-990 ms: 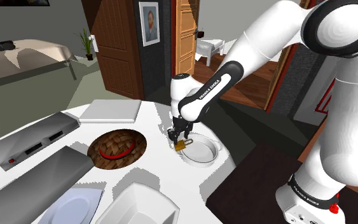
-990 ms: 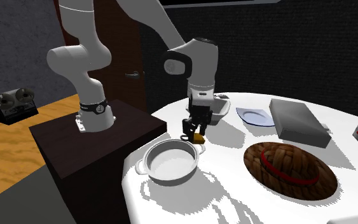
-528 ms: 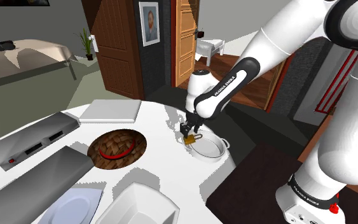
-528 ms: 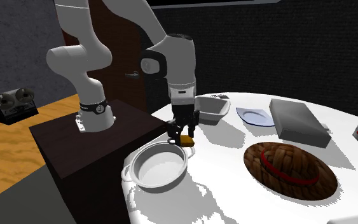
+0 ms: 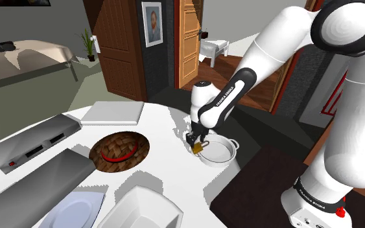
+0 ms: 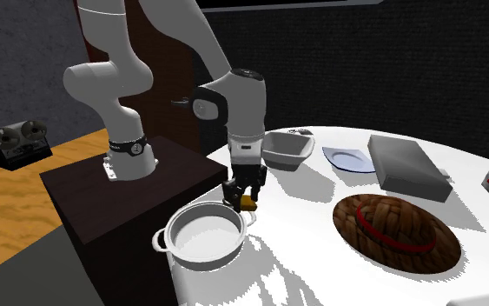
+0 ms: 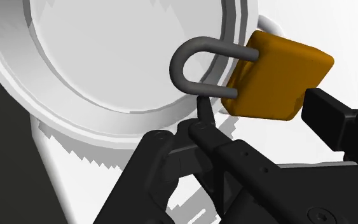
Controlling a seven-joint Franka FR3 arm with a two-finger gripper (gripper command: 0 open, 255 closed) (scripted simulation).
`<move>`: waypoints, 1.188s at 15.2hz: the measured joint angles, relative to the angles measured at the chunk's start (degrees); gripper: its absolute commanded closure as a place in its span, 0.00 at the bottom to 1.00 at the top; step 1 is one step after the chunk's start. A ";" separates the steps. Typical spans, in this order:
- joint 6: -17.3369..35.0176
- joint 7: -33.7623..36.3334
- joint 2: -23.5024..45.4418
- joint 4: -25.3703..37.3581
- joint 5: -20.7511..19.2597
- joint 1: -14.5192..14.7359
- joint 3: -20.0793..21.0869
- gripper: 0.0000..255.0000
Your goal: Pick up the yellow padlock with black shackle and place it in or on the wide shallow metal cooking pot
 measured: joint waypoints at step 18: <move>3.53 1.29 4.62 0.40 -1.70 0.52 -1.07 0.00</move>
